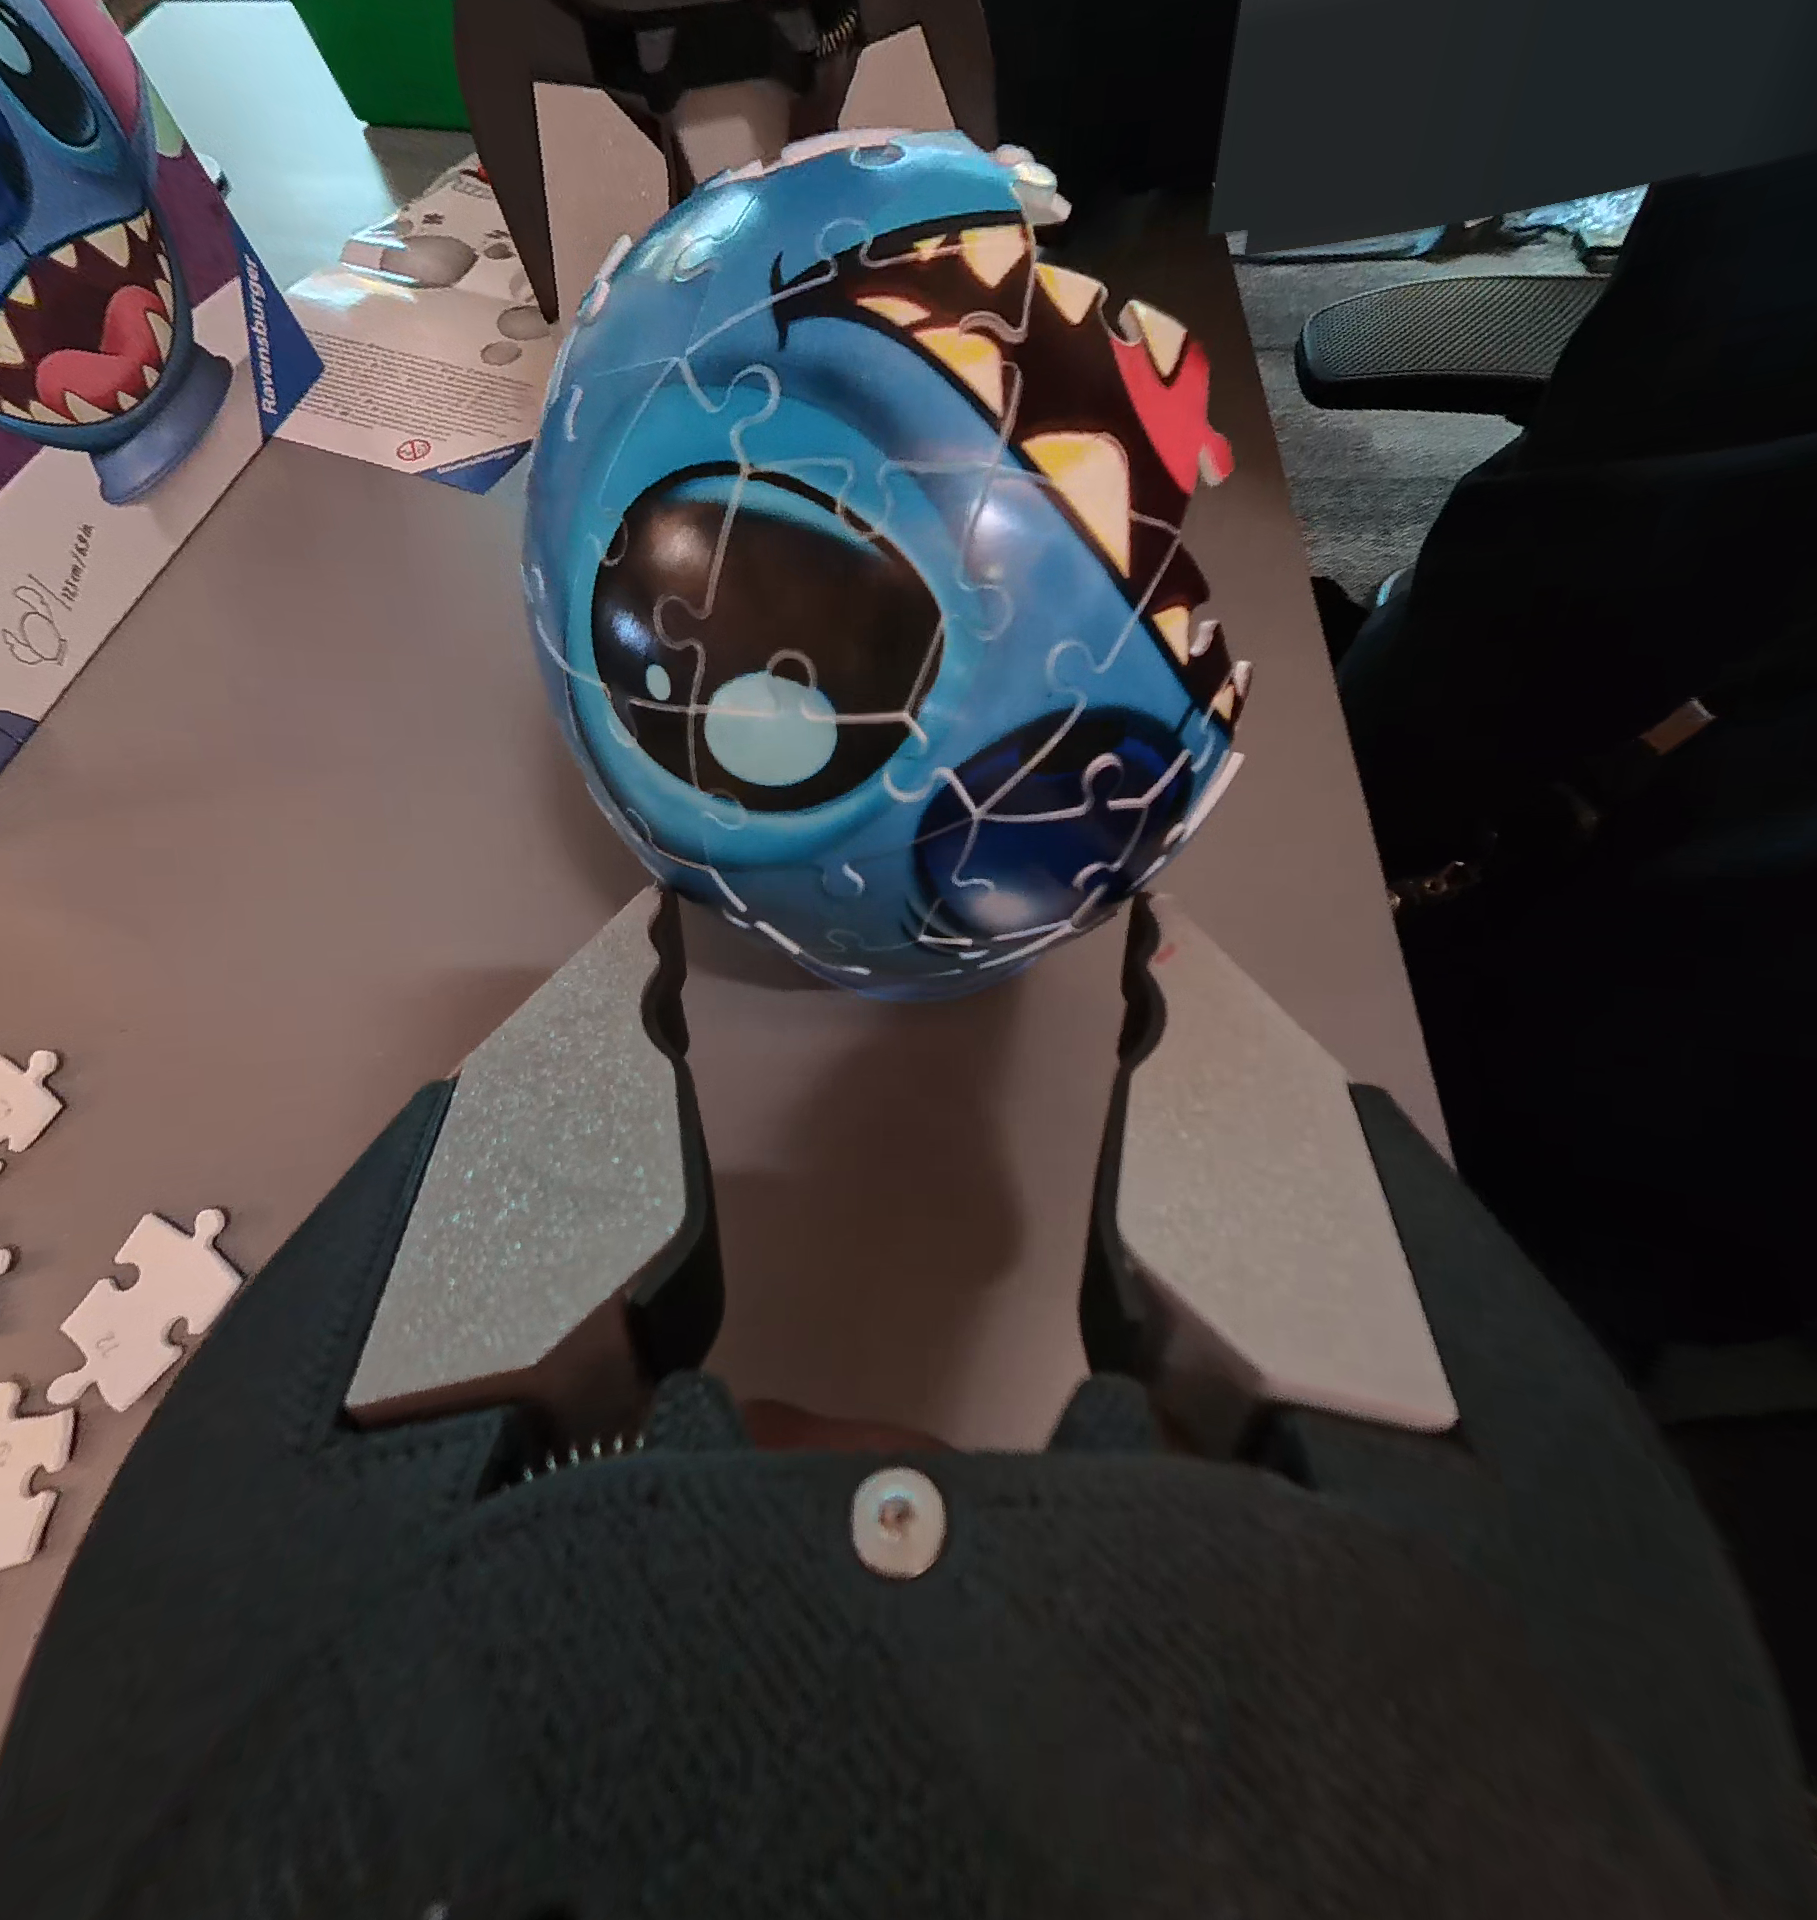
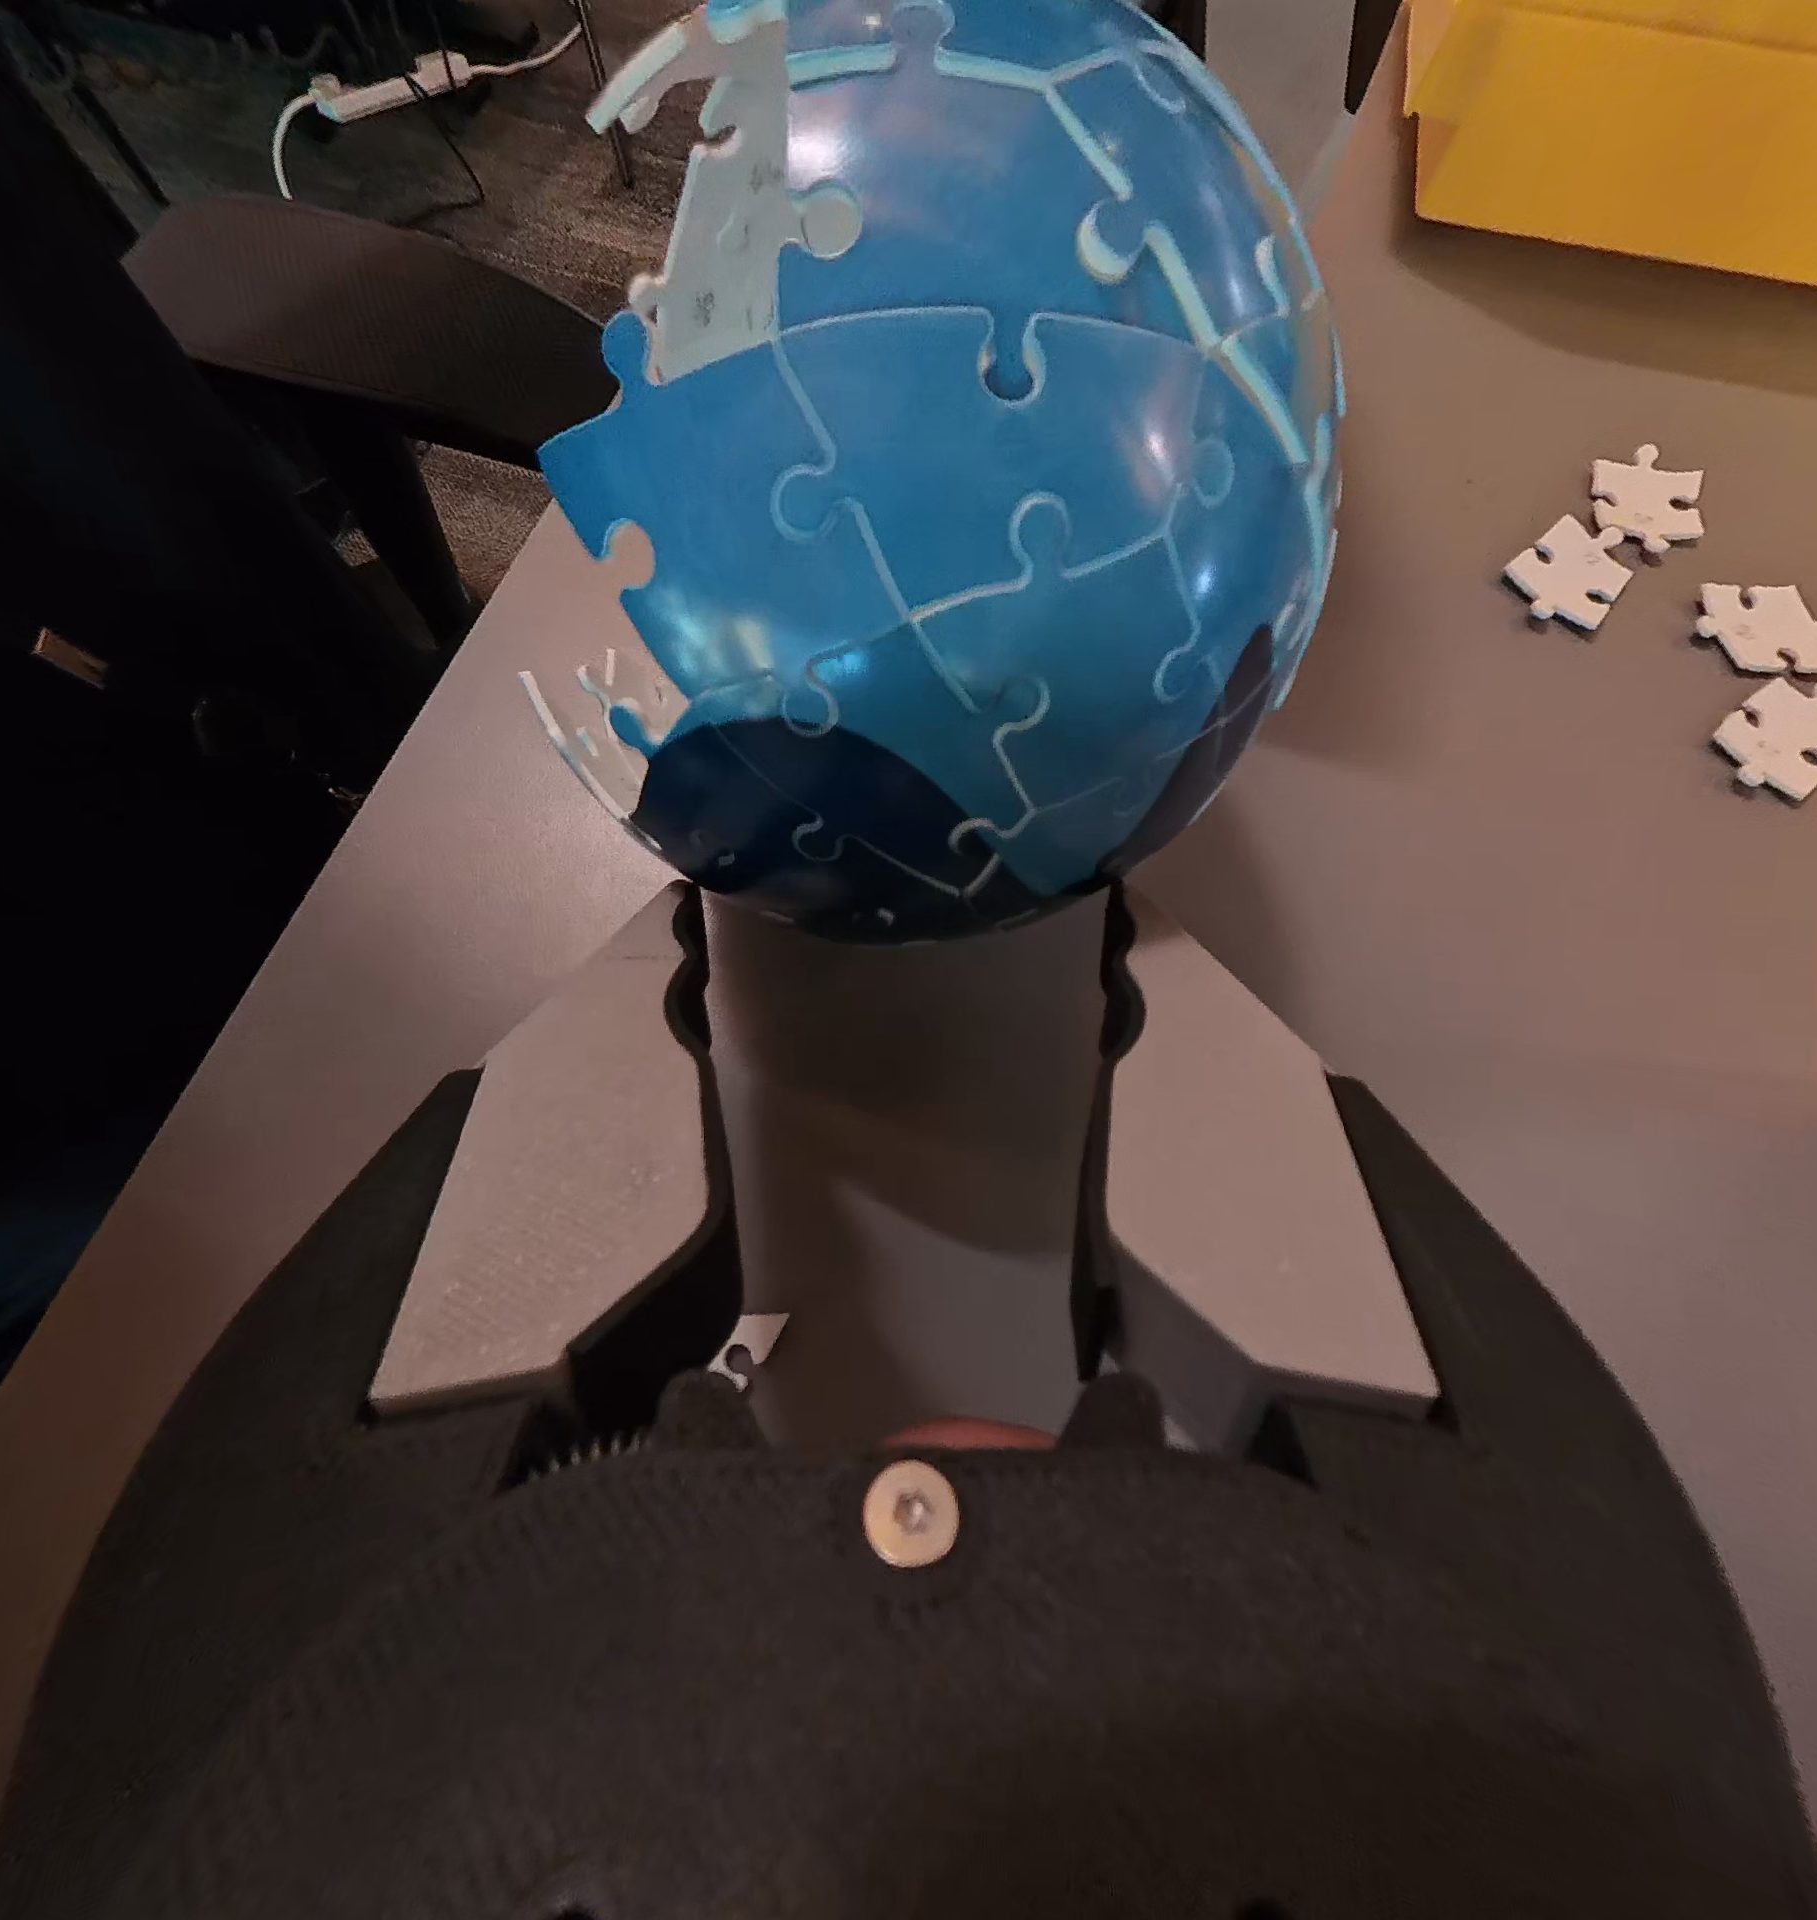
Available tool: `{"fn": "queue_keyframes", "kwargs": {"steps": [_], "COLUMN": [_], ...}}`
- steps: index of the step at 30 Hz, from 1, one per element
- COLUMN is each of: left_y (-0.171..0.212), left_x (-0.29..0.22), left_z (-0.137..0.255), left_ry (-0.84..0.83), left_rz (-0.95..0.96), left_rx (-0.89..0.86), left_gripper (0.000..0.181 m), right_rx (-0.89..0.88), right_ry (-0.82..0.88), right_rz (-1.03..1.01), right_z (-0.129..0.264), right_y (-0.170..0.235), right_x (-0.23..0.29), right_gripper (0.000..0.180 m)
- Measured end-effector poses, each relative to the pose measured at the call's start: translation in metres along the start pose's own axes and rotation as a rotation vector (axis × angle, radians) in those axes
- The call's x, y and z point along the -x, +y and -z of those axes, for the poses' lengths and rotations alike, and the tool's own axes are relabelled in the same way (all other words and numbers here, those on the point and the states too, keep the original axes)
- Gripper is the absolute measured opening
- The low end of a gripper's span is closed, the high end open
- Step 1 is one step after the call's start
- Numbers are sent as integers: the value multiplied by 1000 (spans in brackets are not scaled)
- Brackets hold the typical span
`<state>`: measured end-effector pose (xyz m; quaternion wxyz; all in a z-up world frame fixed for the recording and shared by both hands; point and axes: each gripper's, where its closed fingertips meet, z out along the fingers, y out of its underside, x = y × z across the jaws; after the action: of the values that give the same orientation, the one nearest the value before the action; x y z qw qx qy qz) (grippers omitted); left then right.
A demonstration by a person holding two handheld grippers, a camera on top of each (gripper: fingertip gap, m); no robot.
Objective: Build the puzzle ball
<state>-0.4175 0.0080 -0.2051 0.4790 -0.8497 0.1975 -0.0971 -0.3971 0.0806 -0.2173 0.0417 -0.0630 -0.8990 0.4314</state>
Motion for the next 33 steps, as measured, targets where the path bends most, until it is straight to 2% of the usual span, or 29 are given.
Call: {"fn": "queue_keyframes", "kwargs": {"steps": [25,33], "left_y": [-5,-2], "left_x": [19,21], "left_z": [2,2], "left_ry": [-136,-234], "left_rz": [-147,-282], "left_rx": [20,78], "left_gripper": [83,83], "right_rx": [54,108], "right_ry": [132,241], "right_rz": [83,180], "right_z": [13,14], "right_y": [-1,1], "right_x": [-21,-25], "right_gripper": [71,71]}}
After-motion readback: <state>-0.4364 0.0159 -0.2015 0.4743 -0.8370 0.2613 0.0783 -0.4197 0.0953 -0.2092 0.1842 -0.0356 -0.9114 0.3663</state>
